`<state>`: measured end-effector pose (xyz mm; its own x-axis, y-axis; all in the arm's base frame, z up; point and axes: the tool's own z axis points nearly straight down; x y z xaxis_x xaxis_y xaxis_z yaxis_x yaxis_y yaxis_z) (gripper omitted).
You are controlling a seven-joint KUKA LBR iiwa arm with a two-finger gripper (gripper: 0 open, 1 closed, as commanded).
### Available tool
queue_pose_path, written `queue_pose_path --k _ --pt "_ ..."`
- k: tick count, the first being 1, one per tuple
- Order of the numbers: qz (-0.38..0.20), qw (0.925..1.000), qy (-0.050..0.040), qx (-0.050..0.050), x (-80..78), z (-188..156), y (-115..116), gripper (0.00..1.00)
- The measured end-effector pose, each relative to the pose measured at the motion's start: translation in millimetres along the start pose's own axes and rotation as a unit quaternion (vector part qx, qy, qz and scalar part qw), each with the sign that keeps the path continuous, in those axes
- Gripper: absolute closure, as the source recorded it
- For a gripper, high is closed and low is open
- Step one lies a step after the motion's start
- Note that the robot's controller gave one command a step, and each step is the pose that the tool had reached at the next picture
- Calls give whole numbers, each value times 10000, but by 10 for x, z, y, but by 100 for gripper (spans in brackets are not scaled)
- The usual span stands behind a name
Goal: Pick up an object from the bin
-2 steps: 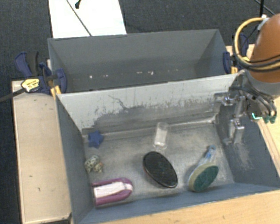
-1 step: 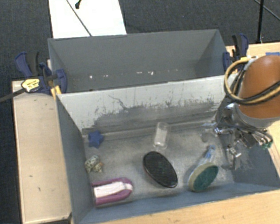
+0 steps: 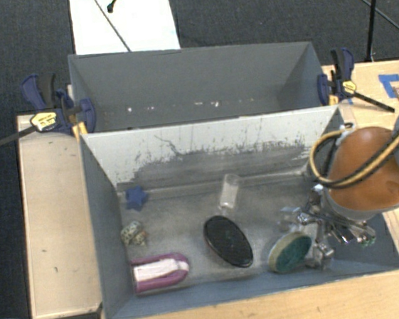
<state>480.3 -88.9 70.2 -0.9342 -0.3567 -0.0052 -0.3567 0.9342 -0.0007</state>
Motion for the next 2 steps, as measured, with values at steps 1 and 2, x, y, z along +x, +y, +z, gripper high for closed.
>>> queue_pose_path --k 1,2 --pt "-32 10000 1 5 -2 -25 -2 100" --pt "-100 9999 -28 24 -328 -1780 -54 100"
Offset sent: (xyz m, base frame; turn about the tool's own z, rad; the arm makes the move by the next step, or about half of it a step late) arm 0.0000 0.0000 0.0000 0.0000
